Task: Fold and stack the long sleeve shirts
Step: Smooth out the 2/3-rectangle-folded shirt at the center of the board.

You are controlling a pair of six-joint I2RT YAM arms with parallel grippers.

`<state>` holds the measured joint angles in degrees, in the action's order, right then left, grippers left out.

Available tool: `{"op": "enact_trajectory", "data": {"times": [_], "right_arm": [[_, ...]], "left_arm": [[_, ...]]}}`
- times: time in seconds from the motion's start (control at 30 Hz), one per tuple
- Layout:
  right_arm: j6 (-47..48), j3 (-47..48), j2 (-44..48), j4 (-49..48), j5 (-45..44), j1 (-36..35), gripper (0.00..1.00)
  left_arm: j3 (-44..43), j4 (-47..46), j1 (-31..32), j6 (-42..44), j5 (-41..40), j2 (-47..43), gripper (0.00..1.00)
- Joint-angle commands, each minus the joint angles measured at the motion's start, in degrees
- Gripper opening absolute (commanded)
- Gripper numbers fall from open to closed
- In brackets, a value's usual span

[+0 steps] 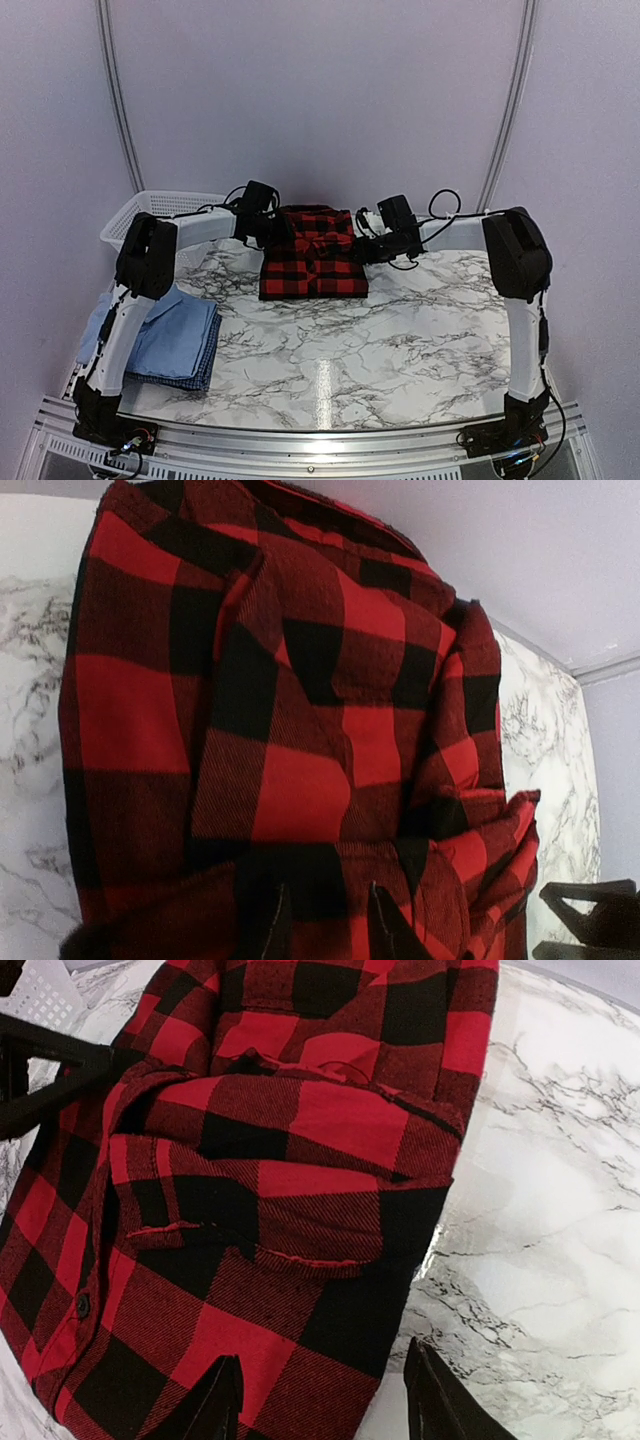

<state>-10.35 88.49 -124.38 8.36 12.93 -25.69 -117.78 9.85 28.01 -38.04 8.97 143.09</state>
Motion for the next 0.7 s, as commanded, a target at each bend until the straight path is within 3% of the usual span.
{"op": "enact_trajectory", "data": {"times": [0.0,0.17,0.4,0.53,0.67], "right_arm": [[0.74,3.6,-1.41,0.96,-0.29,0.14,0.51],[0.5,4.96,-0.31,3.31,-1.5,-0.83,0.5],[-0.95,1.14,4.21,3.68,-2.4,-4.61,0.46],[-1.39,0.0,5.56,3.81,-3.16,-8.26,0.43],[-3.44,-1.55,6.01,2.39,-2.2,-11.09,0.4]], "left_arm": [[-9.62,3.89,-2.15,0.93,1.23,5.41,0.29],[-12.58,5.21,-3.33,0.93,3.34,4.88,0.32],[3.06,5.23,-3.31,3.15,-0.5,-10.85,0.42],[13.07,3.94,-3.16,1.99,0.74,-17.69,0.35],[18.73,1.86,-2.96,0.76,1.72,-18.61,0.28]]}}
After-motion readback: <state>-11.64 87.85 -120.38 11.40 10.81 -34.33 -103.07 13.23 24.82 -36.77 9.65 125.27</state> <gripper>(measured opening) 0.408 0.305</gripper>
